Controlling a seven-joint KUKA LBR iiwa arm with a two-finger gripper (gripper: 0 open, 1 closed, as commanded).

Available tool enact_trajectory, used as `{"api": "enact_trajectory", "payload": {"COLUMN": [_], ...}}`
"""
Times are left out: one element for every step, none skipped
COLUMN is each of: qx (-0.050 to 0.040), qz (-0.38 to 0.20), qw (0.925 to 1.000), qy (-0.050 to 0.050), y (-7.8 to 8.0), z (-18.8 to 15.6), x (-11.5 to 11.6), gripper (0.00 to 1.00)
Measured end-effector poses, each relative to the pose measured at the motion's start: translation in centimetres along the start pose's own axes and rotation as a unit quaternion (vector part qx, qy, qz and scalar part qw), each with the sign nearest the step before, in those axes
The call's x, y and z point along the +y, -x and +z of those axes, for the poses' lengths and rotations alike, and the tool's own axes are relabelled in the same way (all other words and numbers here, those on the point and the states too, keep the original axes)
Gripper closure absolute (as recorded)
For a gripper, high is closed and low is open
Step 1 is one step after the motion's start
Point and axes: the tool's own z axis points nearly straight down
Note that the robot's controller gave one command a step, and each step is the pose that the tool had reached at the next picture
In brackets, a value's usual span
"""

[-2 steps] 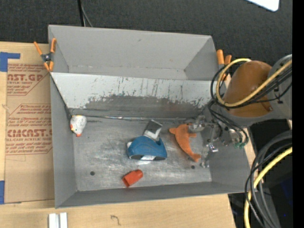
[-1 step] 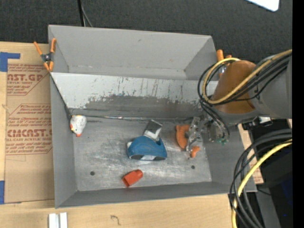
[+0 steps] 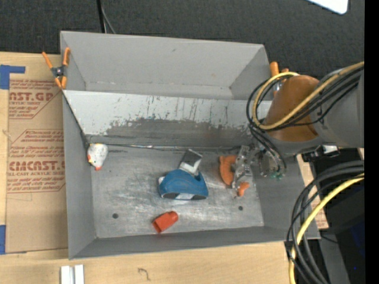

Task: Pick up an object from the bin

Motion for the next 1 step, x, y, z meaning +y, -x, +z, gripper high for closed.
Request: {"api": "enact_trajectory", "payload": {"qx": [0.0013], "qz": [-0.047], "qw": [0.9989], "qy": [0.000], "y": [-0.51], "z": [-16.19], "x": [0.44], "gripper": [1.00]}}
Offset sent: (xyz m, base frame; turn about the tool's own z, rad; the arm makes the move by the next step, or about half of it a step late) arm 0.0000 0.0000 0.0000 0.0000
